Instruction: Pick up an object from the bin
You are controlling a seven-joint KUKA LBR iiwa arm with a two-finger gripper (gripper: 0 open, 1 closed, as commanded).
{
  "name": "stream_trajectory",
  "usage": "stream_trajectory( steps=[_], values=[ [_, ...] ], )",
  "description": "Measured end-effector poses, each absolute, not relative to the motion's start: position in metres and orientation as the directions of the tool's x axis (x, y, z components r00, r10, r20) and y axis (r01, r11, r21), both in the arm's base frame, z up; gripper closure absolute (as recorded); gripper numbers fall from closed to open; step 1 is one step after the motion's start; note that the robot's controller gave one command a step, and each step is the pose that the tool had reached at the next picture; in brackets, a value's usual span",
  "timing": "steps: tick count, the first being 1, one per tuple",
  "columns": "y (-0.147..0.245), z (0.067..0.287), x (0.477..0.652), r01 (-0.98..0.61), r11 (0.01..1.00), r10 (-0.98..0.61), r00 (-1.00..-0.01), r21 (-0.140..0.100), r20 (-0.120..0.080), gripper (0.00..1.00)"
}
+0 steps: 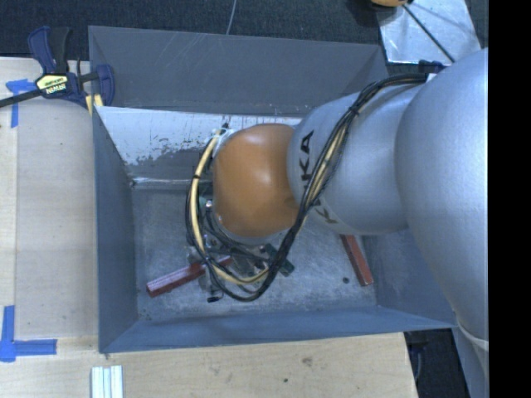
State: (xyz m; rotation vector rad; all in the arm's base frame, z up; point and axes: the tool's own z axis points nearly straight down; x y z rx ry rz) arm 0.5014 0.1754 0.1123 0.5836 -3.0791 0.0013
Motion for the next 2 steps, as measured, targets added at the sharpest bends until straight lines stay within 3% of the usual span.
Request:
stream_trajectory(
  steps=[2],
  values=[
    [0.176, 0.153, 0.504, -0.366, 0.931, -0.366, -0.931, 0.0, -0.005, 1.0]
  ],
)
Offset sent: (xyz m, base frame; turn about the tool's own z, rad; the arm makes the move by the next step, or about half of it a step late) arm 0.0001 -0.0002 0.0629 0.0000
